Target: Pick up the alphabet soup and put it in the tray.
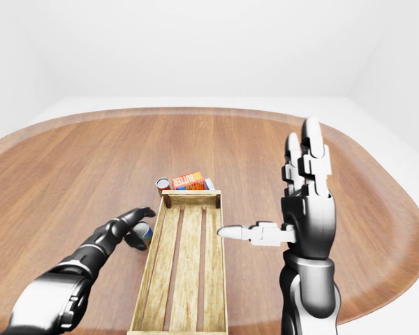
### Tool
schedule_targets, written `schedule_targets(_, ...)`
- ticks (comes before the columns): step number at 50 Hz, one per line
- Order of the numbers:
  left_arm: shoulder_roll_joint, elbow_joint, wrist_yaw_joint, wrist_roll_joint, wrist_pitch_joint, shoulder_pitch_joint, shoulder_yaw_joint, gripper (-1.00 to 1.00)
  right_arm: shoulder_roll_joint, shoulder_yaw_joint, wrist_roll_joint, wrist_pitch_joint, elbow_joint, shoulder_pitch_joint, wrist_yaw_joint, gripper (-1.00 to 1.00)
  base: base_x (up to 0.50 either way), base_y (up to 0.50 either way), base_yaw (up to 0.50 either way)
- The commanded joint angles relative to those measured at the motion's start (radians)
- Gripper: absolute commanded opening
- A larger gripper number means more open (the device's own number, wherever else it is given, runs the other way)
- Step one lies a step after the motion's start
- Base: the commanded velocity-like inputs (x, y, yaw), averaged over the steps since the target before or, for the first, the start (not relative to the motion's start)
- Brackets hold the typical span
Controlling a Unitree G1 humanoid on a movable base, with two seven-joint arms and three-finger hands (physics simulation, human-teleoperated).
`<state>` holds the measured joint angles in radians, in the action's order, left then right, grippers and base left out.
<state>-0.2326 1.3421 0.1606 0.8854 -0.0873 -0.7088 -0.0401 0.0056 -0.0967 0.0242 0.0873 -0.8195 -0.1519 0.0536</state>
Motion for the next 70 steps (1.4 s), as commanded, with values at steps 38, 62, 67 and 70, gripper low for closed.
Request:
schedule_targets(38,-0.110,-0.009,-0.019,-0.082,0.000,0.014,0.050,-0.99,0.000,0.000,0.010,0.000,0.002,0.002,-0.007,0.98,0.00,0.00,0.00)
schedule_targets(62,-0.228,-0.306,0.080,-0.132,0.000,-0.034,0.090,-0.99,0.001,0.002,0.017,0.000,-0.006,-0.001,-0.006,0.98,0.00,0.00,0.00)
schedule_targets(67,-0.237,-0.570,0.199,-0.137,0.000,0.005,0.131,-0.99,0.000,0.002,0.017,0.000,-0.010,-0.002,-0.006,0.98,0.00,0.00,0.00)
schedule_targets(70,-0.231,-0.705,0.277,-0.133,0.010,0.021,0.149,-0.99,0.001,0.000,0.019,0.000,-0.013,-0.002,-0.006,0.98,0.00,0.00,0.00)
